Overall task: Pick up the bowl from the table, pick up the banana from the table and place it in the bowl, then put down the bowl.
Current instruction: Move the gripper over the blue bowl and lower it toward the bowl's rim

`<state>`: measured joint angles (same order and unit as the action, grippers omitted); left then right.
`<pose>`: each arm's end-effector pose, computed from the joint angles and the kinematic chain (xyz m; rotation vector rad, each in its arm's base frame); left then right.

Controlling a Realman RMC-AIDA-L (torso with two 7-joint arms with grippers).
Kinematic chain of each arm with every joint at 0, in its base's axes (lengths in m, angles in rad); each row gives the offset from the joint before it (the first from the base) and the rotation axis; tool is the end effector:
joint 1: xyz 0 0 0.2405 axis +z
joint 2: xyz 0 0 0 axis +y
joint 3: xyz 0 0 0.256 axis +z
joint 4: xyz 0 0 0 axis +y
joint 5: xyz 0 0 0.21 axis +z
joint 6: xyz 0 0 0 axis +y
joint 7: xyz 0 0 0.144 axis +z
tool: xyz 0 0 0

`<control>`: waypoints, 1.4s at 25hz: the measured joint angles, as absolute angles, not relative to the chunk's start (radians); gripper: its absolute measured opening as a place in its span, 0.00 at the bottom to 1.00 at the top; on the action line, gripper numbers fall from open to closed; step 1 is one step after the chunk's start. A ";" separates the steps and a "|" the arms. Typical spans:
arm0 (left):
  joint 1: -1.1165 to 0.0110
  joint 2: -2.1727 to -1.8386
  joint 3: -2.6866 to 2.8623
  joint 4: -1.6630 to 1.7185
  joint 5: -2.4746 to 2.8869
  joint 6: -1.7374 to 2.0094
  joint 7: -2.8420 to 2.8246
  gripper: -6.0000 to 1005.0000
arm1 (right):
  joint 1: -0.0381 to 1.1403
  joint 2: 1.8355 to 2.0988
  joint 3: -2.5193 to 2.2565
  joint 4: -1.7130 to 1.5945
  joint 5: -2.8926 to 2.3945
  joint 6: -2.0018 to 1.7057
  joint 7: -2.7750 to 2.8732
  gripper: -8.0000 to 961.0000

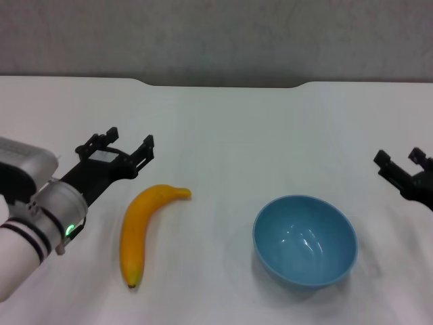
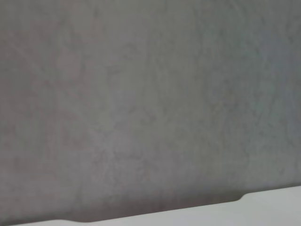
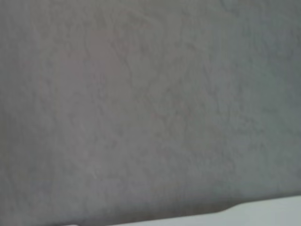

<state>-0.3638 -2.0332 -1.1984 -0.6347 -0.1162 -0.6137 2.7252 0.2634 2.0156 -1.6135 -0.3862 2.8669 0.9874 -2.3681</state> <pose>-0.2706 0.3665 -0.0465 -1.9256 -0.6775 -0.6767 0.3455 0.3154 -0.0040 -1.8076 0.8566 0.8349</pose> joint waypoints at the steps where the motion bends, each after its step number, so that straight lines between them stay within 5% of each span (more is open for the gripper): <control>1: -0.372 -2.033 -1.199 -0.636 -0.114 -0.609 2.725 0.77 | 0.266 2.015 -1.611 -0.393 2.867 0.985 -2.372 0.92; 22: -0.382 -2.028 -1.232 -0.608 -0.122 -0.545 2.707 0.77 | 0.278 2.020 -1.661 -0.434 2.864 0.900 -2.385 0.92; 29: -0.354 -1.987 -1.237 -0.848 -0.093 -0.299 2.711 0.77 | 0.242 2.009 -1.703 -0.647 2.737 0.743 -2.218 0.91; 35: -0.315 -2.000 -1.251 -0.989 -0.060 -0.086 2.707 0.77 | 0.190 2.004 -1.687 -0.881 2.361 0.518 -1.888 0.91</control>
<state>-0.3154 -2.0002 -1.2514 -0.9894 -0.0601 -0.0859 2.7075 0.1901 2.0045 -1.6871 -0.8813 2.3612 0.5179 -1.8883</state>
